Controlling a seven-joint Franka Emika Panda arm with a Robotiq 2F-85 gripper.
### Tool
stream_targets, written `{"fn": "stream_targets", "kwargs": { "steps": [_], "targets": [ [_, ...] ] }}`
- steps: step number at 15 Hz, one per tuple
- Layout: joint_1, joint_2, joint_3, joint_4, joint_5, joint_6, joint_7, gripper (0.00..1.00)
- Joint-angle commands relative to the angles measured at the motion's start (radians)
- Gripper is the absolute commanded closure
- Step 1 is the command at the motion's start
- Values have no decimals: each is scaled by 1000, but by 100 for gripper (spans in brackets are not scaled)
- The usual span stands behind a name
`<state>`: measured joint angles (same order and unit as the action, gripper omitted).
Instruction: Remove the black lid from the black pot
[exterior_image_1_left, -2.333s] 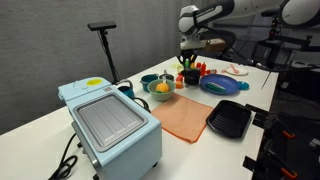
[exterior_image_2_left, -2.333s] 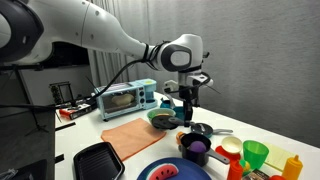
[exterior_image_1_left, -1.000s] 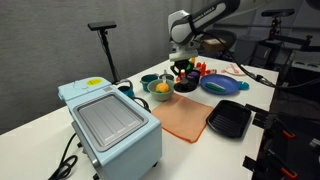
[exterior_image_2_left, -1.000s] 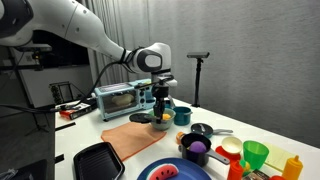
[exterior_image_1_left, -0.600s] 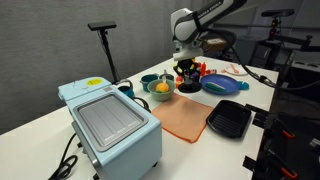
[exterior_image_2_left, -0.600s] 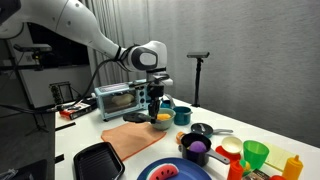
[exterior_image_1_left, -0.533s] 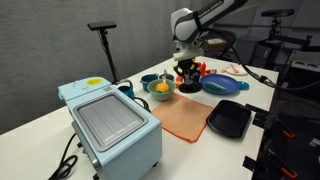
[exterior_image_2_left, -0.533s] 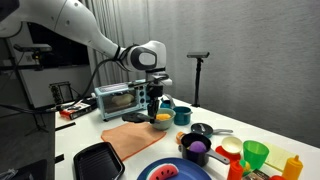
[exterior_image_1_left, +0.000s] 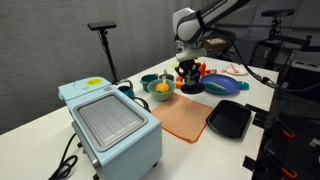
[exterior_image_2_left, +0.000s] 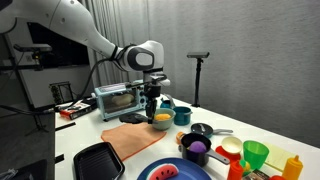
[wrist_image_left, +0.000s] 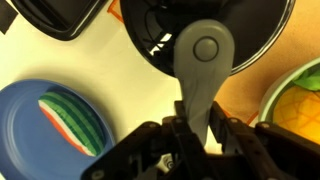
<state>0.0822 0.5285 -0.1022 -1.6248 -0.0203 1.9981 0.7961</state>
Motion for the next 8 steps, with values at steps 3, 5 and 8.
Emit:
{"fn": "stream_targets", "kwargs": {
  "steps": [3,5,8],
  "targets": [
    [-2,-6,2,-7,-3,-1,0,72],
    [-2,-7,2,-8,-4,2,0,72],
    [-2,-9,2,-12,-4,3,0,72]
  ]
}}
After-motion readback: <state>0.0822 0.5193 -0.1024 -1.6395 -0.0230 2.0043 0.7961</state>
